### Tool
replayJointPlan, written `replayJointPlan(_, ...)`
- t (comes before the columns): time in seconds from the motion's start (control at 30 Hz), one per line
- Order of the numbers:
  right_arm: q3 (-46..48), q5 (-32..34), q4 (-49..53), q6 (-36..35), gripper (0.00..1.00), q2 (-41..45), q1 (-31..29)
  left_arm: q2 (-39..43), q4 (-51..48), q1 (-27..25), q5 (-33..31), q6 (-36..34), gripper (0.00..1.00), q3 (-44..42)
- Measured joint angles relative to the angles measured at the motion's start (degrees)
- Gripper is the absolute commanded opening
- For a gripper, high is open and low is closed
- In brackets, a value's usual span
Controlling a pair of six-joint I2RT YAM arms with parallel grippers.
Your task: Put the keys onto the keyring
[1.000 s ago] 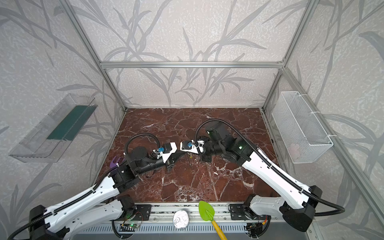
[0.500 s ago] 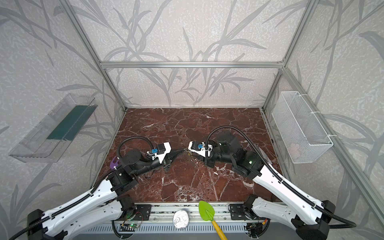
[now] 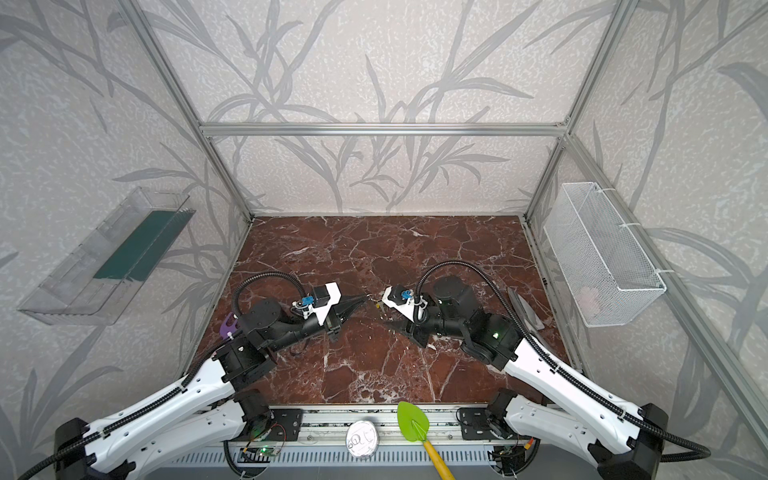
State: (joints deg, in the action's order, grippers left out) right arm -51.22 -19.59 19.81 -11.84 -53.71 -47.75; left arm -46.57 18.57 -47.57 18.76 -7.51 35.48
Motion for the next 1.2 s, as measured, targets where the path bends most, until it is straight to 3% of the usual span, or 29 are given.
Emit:
replayJointPlan(0.77,5.8,-6.7,-6.8,5.7,0.5,-3.3,0.0,0.0,1.8,0.0,-4.8,0.0,0.0,0.0)
replayJointPlan(0.93,6.0,-9.1,-9.6,6.9,0.45,-5.6,0.0,0.0,1.9,0.0,-5.0,0.0,0.0,0.0)
replayJointPlan(1.1,6.0,-11.1,-11.7,7.7,0.27,-6.6,0.0,0.0,1.9,0.0,-5.2,0.0,0.0,0.0)
replayJointPlan(1.2,6.0,-12.0,-12.3,8.0,0.3,-7.0,0.0,0.0,1.9,0.0,-5.3,0.0,0.0,0.0)
